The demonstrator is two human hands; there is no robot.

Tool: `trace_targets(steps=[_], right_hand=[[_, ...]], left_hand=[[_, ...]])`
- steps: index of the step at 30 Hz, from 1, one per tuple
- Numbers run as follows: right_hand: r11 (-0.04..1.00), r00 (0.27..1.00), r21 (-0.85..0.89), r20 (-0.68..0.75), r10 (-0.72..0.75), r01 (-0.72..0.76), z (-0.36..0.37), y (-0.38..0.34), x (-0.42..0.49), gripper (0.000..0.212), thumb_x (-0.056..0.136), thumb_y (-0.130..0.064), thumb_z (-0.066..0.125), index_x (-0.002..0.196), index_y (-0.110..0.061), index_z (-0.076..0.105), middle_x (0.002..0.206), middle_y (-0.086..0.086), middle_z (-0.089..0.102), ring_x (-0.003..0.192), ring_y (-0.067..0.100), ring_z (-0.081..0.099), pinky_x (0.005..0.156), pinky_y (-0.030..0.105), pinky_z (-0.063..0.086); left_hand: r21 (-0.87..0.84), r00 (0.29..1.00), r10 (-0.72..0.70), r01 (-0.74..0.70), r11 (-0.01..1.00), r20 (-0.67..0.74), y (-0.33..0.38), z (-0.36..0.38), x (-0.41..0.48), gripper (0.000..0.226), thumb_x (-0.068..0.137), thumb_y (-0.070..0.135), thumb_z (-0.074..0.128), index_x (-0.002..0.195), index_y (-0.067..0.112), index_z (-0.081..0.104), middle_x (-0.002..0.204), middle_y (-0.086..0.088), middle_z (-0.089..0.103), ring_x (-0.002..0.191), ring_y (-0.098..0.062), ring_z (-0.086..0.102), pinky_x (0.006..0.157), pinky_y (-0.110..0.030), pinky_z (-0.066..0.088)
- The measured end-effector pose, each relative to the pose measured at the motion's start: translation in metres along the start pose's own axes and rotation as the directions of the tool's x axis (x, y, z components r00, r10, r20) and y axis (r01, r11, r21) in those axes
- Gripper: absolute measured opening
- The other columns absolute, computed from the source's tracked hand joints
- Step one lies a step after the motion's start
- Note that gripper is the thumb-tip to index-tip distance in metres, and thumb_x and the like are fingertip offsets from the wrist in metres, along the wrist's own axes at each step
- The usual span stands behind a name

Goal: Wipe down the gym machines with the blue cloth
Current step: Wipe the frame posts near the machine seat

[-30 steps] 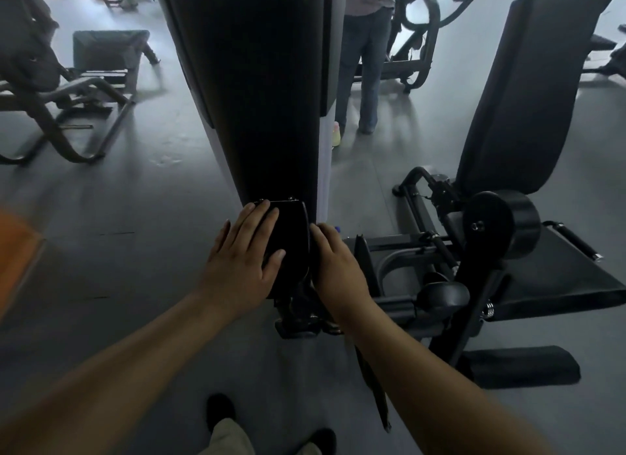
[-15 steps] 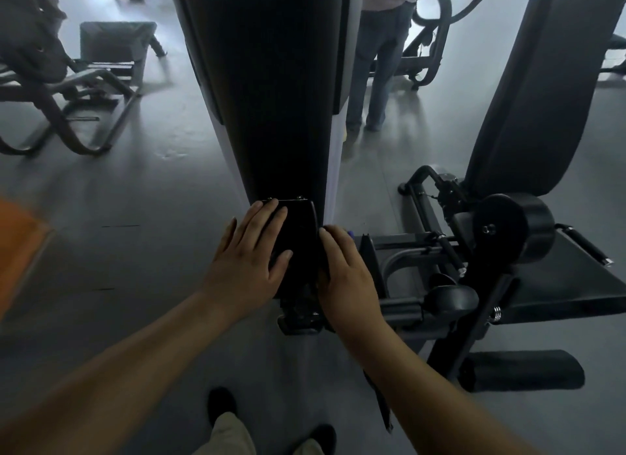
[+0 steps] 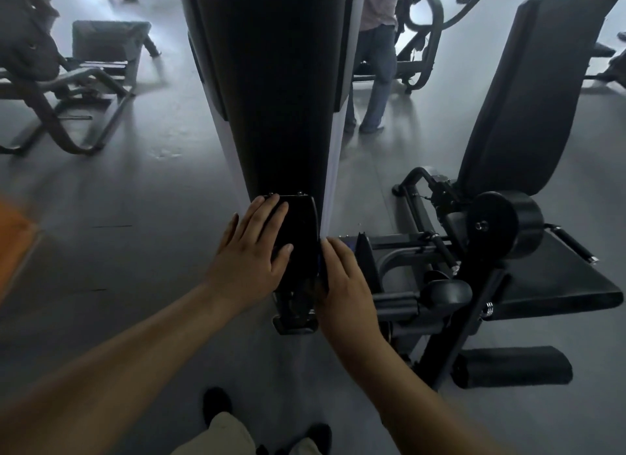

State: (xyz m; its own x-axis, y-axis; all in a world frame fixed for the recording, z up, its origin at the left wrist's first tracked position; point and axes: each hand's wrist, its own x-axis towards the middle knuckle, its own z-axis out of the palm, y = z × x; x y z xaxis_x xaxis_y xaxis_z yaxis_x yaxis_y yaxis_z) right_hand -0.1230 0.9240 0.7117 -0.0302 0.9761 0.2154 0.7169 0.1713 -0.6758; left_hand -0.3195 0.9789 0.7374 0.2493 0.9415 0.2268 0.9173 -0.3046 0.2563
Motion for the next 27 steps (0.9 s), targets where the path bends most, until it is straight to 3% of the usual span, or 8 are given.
trace_targets(steps=[2, 6, 10, 12, 15, 18, 23, 27], right_hand=[[1.000, 0.999, -0.003, -0.038, -0.012, 0.012, -0.002, -0.005, 0.001, 0.068, 0.102, -0.039, 0.043, 0.161, -0.005, 0.045, 0.165, 0.010, 0.044, 0.150, 0.025, 0.048, 0.123, 0.037, 0.044], [0.999, 0.989, -0.028, 0.136, 0.048, -0.045, 0.004, 0.004, -0.002, 0.072, 0.099, -0.043, 0.054, 0.164, -0.015, 0.041, 0.165, 0.004, 0.041, 0.144, 0.026, 0.054, 0.114, 0.041, 0.052], [0.999, 0.994, -0.007, -0.101, -0.032, 0.032, -0.009, -0.006, -0.001, 0.059, 0.107, -0.017, 0.061, 0.163, -0.013, 0.045, 0.167, 0.002, 0.043, 0.151, 0.020, 0.048, 0.121, 0.036, 0.047], [0.992, 0.983, 0.001, -0.134, -0.122, 0.123, -0.010, -0.014, -0.003, 0.059, 0.106, -0.011, 0.064, 0.162, -0.012, 0.047, 0.167, 0.003, 0.044, 0.152, 0.021, 0.047, 0.124, 0.034, 0.042], [0.943, 0.956, -0.195, -0.062, -0.288, 0.271, -0.001, -0.008, -0.004, 0.056, 0.101, -0.020, 0.067, 0.156, -0.015, 0.056, 0.160, 0.003, 0.052, 0.138, 0.031, 0.055, 0.115, 0.048, 0.046], [0.895, 0.956, -0.370, -0.050, -0.288, 0.250, -0.002, -0.005, 0.000, 0.052, 0.099, -0.036, 0.062, 0.149, -0.022, 0.060, 0.153, -0.001, 0.058, 0.127, 0.030, 0.056, 0.104, 0.045, 0.042], [0.900, 0.968, -0.370, -0.004, -0.251, 0.232, 0.025, -0.041, -0.002, 0.042, 0.102, -0.036, 0.060, 0.140, -0.019, 0.066, 0.141, 0.002, 0.064, 0.117, 0.031, 0.059, 0.097, 0.046, 0.046], [0.846, 0.968, -0.485, 0.006, -0.249, 0.221, 0.005, -0.028, -0.005, 0.049, 0.101, -0.039, 0.066, 0.147, -0.022, 0.063, 0.146, -0.005, 0.063, 0.122, 0.027, 0.057, 0.100, 0.044, 0.046]], left_hand=[[-0.014, 1.000, 0.006, -0.006, 1.000, 0.002, 0.001, -0.001, 0.000, 0.074, 0.111, 0.048, 0.045, 0.175, 0.026, 0.014, 0.183, 0.006, 0.008, 0.170, -0.015, -0.001, 0.135, -0.058, 0.018], [-0.037, 0.999, 0.007, -0.006, 0.999, 0.037, -0.002, -0.003, 0.002, 0.078, 0.111, 0.053, 0.045, 0.176, 0.028, 0.008, 0.183, 0.008, 0.001, 0.169, -0.013, -0.007, 0.136, -0.057, 0.015], [-0.070, 0.995, 0.065, -0.060, 0.996, 0.077, -0.011, -0.004, 0.002, 0.085, 0.110, 0.064, 0.042, 0.176, 0.028, 0.003, 0.183, 0.010, -0.004, 0.168, -0.010, -0.012, 0.136, -0.055, 0.015], [-0.105, 0.989, 0.110, -0.099, 0.989, 0.098, -0.017, -0.007, 0.002, 0.090, 0.107, 0.069, 0.042, 0.176, 0.028, 0.000, 0.183, 0.012, -0.007, 0.167, -0.007, -0.015, 0.137, -0.052, 0.014], [-0.127, 0.971, 0.194, -0.176, 0.976, 0.139, -0.030, -0.017, 0.003, 0.099, 0.102, 0.079, 0.041, 0.176, 0.030, -0.004, 0.182, 0.016, -0.013, 0.166, -0.004, -0.018, 0.138, -0.050, 0.013], [-0.080, 0.942, 0.266, -0.255, 0.964, 0.204, -0.045, -0.028, 0.005, 0.106, 0.099, 0.088, 0.037, 0.174, 0.033, -0.012, 0.180, 0.020, -0.020, 0.164, -0.002, -0.021, 0.138, -0.049, 0.009], [-0.062, 0.882, 0.401, -0.398, 0.915, 0.246, -0.066, -0.036, 0.015, 0.116, 0.092, 0.097, 0.035, 0.172, 0.032, -0.018, 0.178, 0.019, -0.025, 0.164, -0.003, -0.023, 0.138, -0.048, 0.004], [-0.058, 0.831, 0.482, -0.487, 0.872, 0.278, -0.085, -0.040, 0.026, 0.119, 0.091, 0.098, 0.039, 0.172, 0.034, -0.020, 0.178, 0.019, -0.027, 0.164, -0.002, -0.024, 0.138, -0.046, -0.003]])
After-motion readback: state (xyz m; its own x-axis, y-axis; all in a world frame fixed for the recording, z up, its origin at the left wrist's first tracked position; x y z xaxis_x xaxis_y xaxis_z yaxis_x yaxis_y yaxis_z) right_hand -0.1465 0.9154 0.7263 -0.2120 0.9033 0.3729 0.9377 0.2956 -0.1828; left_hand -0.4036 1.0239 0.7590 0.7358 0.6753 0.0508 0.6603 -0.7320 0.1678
